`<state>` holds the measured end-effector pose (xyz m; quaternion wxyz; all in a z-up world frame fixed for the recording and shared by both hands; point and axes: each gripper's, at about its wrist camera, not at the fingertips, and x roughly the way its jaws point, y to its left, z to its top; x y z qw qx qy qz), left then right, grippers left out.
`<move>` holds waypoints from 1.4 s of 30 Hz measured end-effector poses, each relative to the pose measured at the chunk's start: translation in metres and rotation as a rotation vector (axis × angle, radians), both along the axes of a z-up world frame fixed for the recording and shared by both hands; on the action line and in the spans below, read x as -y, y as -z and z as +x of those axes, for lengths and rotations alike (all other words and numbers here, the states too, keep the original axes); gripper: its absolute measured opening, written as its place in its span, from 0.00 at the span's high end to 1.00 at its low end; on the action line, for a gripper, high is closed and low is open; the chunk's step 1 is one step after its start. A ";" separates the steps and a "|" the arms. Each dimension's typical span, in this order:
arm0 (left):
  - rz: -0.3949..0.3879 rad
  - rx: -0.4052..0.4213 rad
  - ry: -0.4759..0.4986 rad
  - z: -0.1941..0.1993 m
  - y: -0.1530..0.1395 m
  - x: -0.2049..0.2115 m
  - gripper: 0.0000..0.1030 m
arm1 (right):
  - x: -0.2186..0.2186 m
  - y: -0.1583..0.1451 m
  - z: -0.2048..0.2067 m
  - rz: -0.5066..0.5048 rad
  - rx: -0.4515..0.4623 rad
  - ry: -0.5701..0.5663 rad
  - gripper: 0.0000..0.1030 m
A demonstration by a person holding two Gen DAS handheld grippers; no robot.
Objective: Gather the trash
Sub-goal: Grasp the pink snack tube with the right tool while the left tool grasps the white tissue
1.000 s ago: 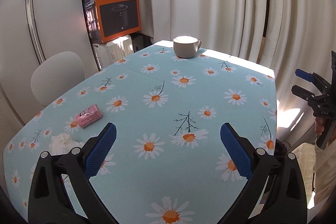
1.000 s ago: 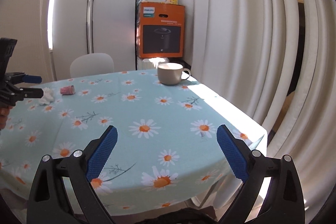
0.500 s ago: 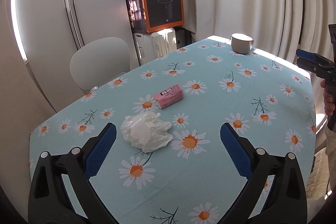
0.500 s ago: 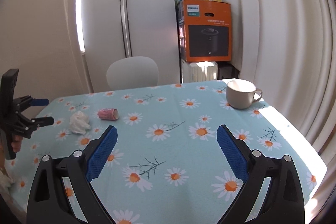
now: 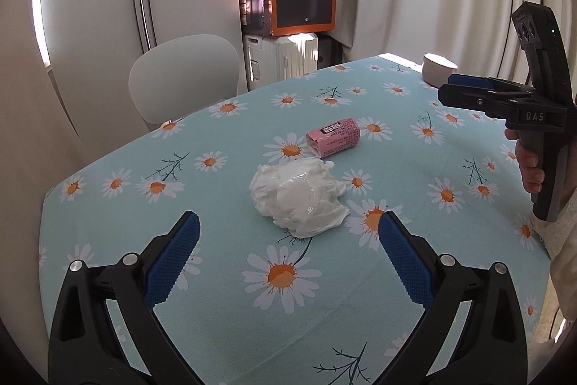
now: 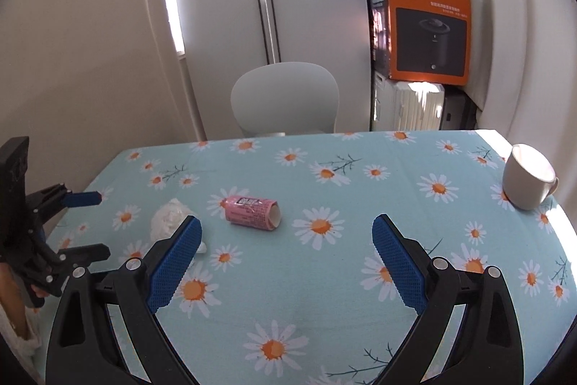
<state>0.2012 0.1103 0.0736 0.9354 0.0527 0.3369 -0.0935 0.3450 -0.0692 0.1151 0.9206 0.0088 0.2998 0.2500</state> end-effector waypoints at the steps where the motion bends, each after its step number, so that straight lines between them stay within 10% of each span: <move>1: 0.004 -0.003 -0.003 0.001 0.000 -0.001 0.06 | -0.009 0.002 0.007 -0.006 -0.010 -0.007 0.11; 14: -0.044 -0.038 -0.060 0.007 0.009 -0.034 0.06 | -0.096 0.050 0.081 -0.086 -0.165 0.021 0.12; 22: -0.061 -0.050 -0.066 0.011 0.014 -0.035 0.06 | -0.110 0.076 0.097 -0.050 -0.234 -0.035 0.39; 42: -0.148 -0.102 -0.023 0.048 0.034 -0.013 0.06 | -0.066 0.036 0.044 0.153 0.074 -0.014 0.39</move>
